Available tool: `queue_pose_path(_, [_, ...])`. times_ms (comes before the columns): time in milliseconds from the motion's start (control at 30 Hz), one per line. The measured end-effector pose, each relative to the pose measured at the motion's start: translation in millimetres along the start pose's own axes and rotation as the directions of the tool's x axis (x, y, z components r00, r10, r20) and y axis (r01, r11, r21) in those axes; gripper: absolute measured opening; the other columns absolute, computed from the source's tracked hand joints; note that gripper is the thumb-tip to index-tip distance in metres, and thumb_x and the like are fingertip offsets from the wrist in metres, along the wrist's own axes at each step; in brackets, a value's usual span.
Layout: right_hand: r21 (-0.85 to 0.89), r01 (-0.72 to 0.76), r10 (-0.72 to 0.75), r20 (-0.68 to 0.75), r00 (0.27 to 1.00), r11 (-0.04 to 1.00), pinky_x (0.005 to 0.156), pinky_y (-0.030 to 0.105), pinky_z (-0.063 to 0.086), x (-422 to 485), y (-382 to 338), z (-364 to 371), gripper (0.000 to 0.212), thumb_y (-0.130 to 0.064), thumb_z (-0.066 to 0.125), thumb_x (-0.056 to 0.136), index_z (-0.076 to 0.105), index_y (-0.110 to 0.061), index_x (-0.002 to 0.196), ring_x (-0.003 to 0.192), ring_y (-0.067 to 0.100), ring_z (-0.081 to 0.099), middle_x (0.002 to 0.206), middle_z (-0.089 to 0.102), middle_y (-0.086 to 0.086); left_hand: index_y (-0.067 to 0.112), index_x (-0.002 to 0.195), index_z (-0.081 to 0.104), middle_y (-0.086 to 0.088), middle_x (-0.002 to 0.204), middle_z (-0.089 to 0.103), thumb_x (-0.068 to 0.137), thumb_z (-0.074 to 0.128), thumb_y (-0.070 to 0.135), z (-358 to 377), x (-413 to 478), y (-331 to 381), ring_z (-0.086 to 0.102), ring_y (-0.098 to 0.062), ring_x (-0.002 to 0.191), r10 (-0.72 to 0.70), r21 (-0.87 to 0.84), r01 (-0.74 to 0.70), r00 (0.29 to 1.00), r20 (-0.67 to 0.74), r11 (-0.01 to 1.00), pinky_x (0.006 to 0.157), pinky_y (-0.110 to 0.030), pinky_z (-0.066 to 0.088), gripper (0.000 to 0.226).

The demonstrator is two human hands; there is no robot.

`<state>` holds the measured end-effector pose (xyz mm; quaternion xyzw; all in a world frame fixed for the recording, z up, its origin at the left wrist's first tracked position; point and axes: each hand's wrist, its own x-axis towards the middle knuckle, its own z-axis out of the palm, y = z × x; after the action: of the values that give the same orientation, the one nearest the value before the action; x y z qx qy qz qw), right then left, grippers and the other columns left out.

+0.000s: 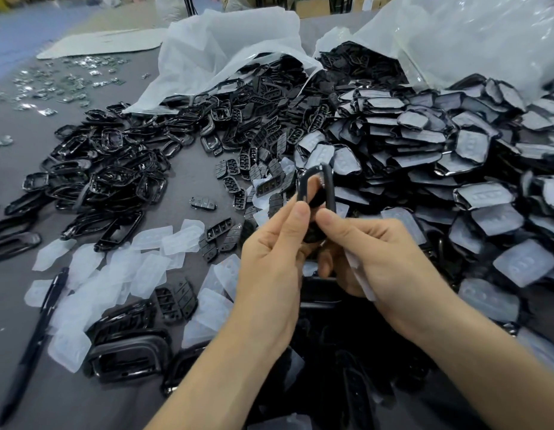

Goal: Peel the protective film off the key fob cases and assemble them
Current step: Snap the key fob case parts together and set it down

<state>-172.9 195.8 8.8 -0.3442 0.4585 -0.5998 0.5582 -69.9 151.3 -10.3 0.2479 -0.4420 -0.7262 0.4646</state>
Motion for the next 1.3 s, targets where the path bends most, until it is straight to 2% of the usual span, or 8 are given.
queue_pose_path(200, [-0.221,0.061,-0.069,-0.029,0.997,0.973,0.035,0.006,0.026,-1.2,6.5,8.7,0.044,-0.042,0.058,0.076,0.06,-0.012,0.044,0.025,0.002,0.037,0.032,0.046,-0.005,0.018,0.09,0.074,-0.008,0.095,0.075,0.077,0.065,0.03,-1.6,1.2,-2.7,0.066,-0.013,0.074,0.051,0.048,-0.044,0.987,-0.153,0.998,0.062,-0.025,0.052,0.02])
queue_pose_path(300, [-0.242,0.055,-0.094,-0.152,0.984,0.969,0.031,0.013,0.023,4.0,2.5,-2.1,0.047,-0.056,0.068,0.058,0.068,-0.009,0.063,0.029,0.005,0.031,0.045,0.051,0.001,0.019,0.081,0.073,0.002,0.074,0.074,0.08,0.066,0.017,-5.6,2.4,1.3,0.068,-0.004,0.072,0.186,0.169,-0.161,0.972,-0.141,0.972,0.068,-0.016,0.052,0.007])
queue_pose_path(433, [-0.147,0.136,-0.165,-0.207,0.964,0.98,0.033,0.015,0.025,6.2,-4.3,-10.7,0.028,-0.037,0.076,0.057,0.072,-0.017,0.075,0.037,0.013,0.04,0.055,0.059,-0.002,0.02,0.09,0.063,0.004,0.071,0.074,0.09,0.058,-0.002,-5.0,0.8,4.6,0.069,-0.004,0.069,0.208,0.318,-0.187,0.978,-0.034,0.93,0.063,-0.014,0.052,0.023])
queue_pose_path(567, [-0.192,0.218,-0.254,-0.187,0.949,0.957,0.037,0.005,0.033,4.2,-1.2,-9.3,0.005,-0.006,0.073,0.074,0.07,-0.007,0.078,0.031,0.0,0.046,0.047,0.057,-0.009,0.021,0.091,0.063,0.001,0.075,0.075,0.091,0.056,-0.003,-4.0,-0.6,4.2,0.073,-0.014,0.07,0.126,0.308,-0.118,0.992,-0.007,0.944,0.061,-0.023,0.057,0.024])
queue_pose_path(733, [-0.341,0.244,-0.332,-0.231,0.914,0.908,0.054,0.013,0.048,6.3,0.3,-14.4,0.01,-0.008,0.072,0.08,0.075,-0.016,0.074,0.054,0.005,0.063,0.061,0.069,-0.001,0.012,0.081,0.068,-0.01,0.075,0.074,0.087,0.061,-0.003,-6.7,0.8,3.9,0.073,-0.02,0.072,-0.043,0.192,0.048,0.999,-0.031,0.98,0.065,-0.025,0.057,0.017])
queue_pose_path(800, [-0.296,0.243,-0.314,-0.224,0.922,0.924,0.046,0.007,0.041,6.4,-1.3,-14.2,0.013,-0.005,0.069,0.082,0.074,-0.014,0.074,0.042,0.002,0.056,0.051,0.063,-0.007,0.007,0.084,0.068,-0.013,0.082,0.074,0.08,0.065,0.004,-7.5,2.7,4.7,0.073,-0.022,0.076,-0.142,0.07,0.144,0.989,-0.036,0.987,0.066,-0.024,0.057,0.005])
queue_pose_path(933, [-0.218,0.218,-0.258,-0.179,0.949,0.951,0.039,0.003,0.033,6.9,-4.0,-16.5,0.011,-0.002,0.067,0.083,0.072,-0.011,0.078,0.032,-0.001,0.048,0.044,0.056,-0.011,0.003,0.094,0.07,-0.013,0.092,0.074,0.067,0.068,0.013,-9.2,4.8,6.6,0.072,-0.019,0.082,-0.258,-0.088,0.253,0.965,-0.046,0.963,0.068,-0.025,0.058,0.029])
queue_pose_path(1300, [-0.295,0.18,-0.23,-0.141,0.963,0.938,0.056,0.008,0.044,10.6,5.6,-21.2,0.005,-0.015,0.076,0.075,0.077,-0.018,0.08,0.052,0.002,0.061,0.066,0.07,-0.002,0.014,0.082,0.075,-0.004,0.084,0.075,0.066,0.067,0.01,-4.2,2.3,1.7,0.071,-0.012,0.078,-0.096,-0.038,0.091,0.983,-0.154,0.995,0.073,-0.022,0.057,0.019])
